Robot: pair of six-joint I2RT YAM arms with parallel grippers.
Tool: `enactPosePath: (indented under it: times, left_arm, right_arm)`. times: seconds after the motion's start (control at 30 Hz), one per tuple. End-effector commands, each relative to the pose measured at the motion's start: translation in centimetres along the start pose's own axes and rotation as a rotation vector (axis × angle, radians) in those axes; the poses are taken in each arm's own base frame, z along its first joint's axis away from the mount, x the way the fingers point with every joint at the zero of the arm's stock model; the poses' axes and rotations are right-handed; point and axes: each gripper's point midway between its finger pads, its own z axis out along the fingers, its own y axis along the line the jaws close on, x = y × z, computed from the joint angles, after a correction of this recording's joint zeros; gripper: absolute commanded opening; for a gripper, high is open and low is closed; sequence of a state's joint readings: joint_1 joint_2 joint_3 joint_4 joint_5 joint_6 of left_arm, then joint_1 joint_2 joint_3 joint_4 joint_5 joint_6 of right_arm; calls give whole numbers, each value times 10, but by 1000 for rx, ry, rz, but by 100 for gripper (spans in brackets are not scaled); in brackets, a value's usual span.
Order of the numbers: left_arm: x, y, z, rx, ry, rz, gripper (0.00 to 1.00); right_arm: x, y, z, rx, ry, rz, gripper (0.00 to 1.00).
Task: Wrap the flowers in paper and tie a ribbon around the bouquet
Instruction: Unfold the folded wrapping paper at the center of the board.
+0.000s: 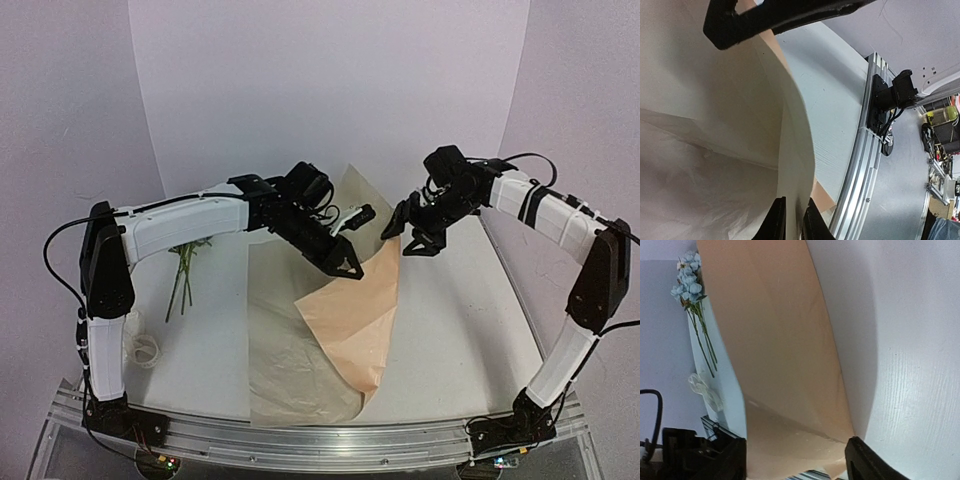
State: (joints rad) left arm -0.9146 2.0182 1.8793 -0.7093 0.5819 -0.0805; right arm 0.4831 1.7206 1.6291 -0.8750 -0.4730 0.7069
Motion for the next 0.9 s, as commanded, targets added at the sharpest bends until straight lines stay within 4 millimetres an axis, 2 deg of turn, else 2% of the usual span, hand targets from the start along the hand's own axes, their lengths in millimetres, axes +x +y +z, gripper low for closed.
enactPosePath:
  times: [0.0, 0.07, 0.13, 0.27, 0.37, 0.47, 0.53, 0.67, 0.87]
  left_arm:
    - [-16, -8, -11, 4, -46, 35, 23]
    - [-16, -6, -15, -15, -65, 27, 43]
    - [-18, -4, -21, -37, -99, 17, 61]
    - [-19, 9, -42, -73, -176, -60, 76]
    - [-10, 37, -60, -132, -235, -193, 79]
    - [16, 83, -74, -192, -259, -362, 75]
    - [34, 101, -76, -211, -256, -440, 74]
    - [67, 120, -60, -234, -204, -529, 69]
    - [102, 155, -38, -320, -137, -632, 61]
  right_arm:
    - [9, -11, -9, 70, 29, -50, 48]
    - [13, -21, -10, 104, 37, -57, 38]
    - [17, -33, -10, 128, 45, -47, 33]
    - [26, -59, -12, 165, 57, -8, 31]
    - [33, -75, -10, 187, 79, 16, 30]
    - [44, -91, -5, 211, 106, 39, 28]
    - [52, -102, 1, 220, 123, 50, 28]
    - [62, -120, 11, 250, 141, 66, 33]
    - [59, -138, 23, 263, 161, 129, 37]
